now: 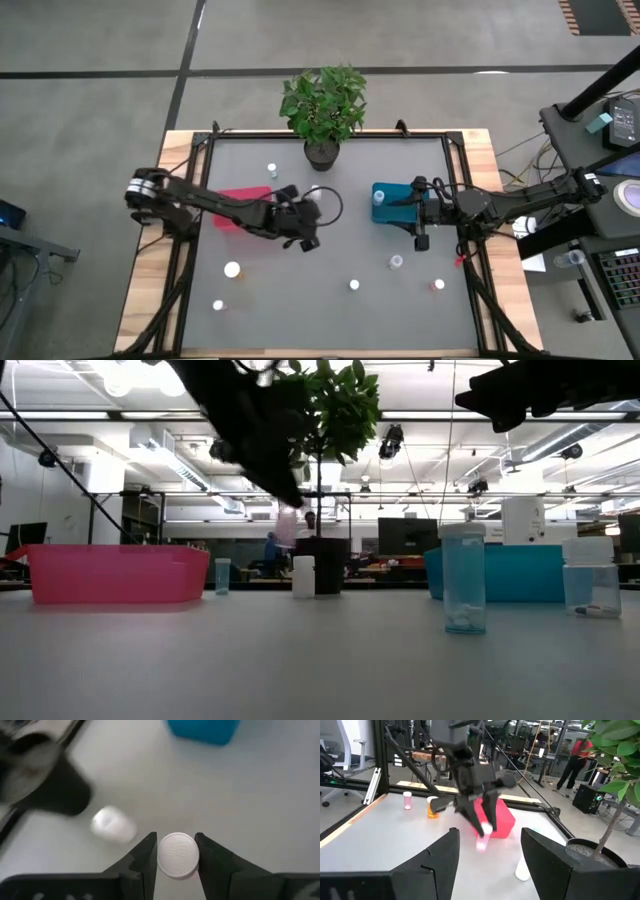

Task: Pick and place medicine bottles into bin by pill shape (circle, oval)
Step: Put the top pink tablet bottle into the red bin

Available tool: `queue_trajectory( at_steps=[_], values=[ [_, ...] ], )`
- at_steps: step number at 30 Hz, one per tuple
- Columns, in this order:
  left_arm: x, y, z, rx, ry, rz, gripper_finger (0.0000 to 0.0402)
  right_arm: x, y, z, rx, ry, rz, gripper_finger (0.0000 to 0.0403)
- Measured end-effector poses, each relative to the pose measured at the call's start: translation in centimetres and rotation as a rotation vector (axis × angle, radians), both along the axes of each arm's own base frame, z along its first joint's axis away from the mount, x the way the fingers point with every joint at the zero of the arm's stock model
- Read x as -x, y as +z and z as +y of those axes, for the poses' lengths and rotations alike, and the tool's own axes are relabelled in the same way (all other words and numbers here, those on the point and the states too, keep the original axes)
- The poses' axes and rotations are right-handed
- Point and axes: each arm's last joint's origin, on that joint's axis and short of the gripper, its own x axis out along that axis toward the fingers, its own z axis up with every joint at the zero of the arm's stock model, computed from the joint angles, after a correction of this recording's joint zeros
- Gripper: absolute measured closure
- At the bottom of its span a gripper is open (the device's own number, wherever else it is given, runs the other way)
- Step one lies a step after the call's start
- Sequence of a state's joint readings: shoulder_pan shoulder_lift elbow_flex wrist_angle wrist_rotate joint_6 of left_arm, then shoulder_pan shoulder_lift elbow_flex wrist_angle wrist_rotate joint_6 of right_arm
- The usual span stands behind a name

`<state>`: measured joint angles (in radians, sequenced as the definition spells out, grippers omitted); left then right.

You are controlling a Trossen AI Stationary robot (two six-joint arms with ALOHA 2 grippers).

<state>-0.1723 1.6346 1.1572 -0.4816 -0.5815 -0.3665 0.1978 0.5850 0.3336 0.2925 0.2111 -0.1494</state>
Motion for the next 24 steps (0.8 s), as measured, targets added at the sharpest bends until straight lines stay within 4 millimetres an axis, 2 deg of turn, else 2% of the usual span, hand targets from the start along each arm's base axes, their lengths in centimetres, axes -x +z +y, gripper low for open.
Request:
queue_trajectory(
  at_steps=[7, 10, 18, 24],
  values=[
    [4.8, 2.1, -0.6, -0.063, 0.188, 0.075, 0.0306, 0.0, 0.0, 0.0, 0.000, 0.000, 0.000, 0.0202],
    [6.8, 2.2, -0.5, -0.069, 0.258, 0.075, 0.0306, 0.0, 0.0, 0.0, 0.000, 0.000, 0.000, 0.0202],
    [11.9, 0.5, 0.7, -0.045, 0.373, 0.021, 0.0306, 0.0, 0.0, 0.0, 0.000, 0.000, 0.000, 0.0202],
    [15.1, -2.1, 1.9, -0.047, 0.460, 0.007, 0.0306, 0.0, 0.0, 0.0, -0.001, 0.000, -0.003, 0.0202]
  ],
)
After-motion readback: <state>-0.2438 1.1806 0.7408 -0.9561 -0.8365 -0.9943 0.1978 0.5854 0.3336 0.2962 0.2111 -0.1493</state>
